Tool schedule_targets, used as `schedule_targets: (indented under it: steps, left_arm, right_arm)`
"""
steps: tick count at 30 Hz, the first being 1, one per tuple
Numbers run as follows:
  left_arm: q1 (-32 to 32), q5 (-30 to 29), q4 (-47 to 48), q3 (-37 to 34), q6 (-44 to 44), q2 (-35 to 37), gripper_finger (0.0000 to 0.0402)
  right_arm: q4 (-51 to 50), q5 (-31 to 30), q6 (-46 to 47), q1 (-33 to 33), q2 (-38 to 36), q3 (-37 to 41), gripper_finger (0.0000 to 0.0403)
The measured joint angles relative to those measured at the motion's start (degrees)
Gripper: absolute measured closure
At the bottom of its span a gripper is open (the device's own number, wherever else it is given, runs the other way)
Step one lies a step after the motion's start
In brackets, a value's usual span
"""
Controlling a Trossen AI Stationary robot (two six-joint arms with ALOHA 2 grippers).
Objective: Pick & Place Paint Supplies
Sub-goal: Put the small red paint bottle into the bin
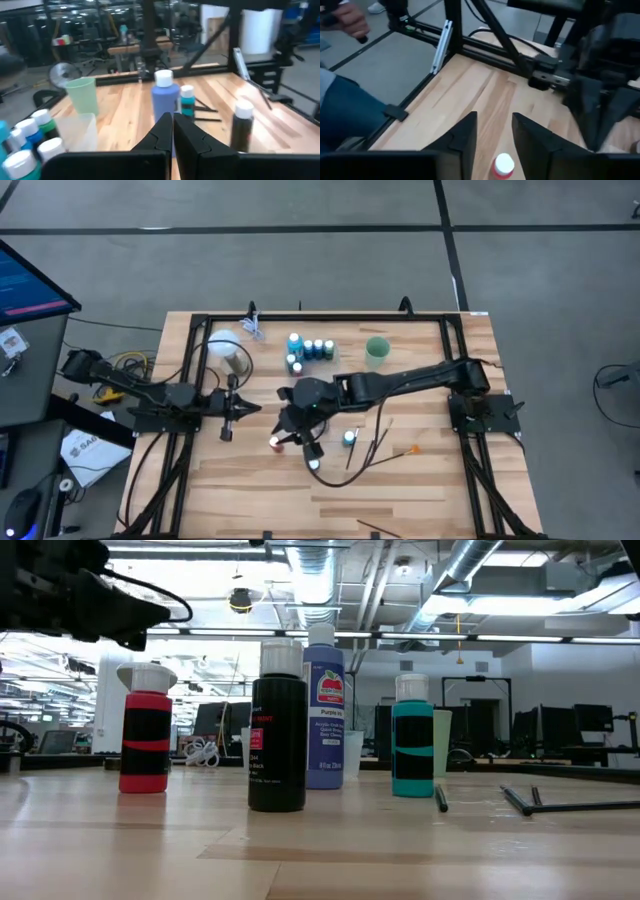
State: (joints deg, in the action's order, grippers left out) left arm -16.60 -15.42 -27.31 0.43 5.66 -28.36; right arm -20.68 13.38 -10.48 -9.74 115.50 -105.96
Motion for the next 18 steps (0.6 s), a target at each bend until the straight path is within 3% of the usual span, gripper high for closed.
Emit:
schedule_targets:
  steps: [10,18]
  left_arm:
    - [2.17,4.64,0.66,0.61,3.37,10.21,0.0401]
    - [5.63,6.07,15.16,0.63,-1.58,19.25,0.0401]
  right_arm:
    - [9.19,-1.50,4.21,0.88,0.04,6.80,0.0215]
    - [13.63,-2.90,4.76,0.82,8.00,5.09,0.0208]
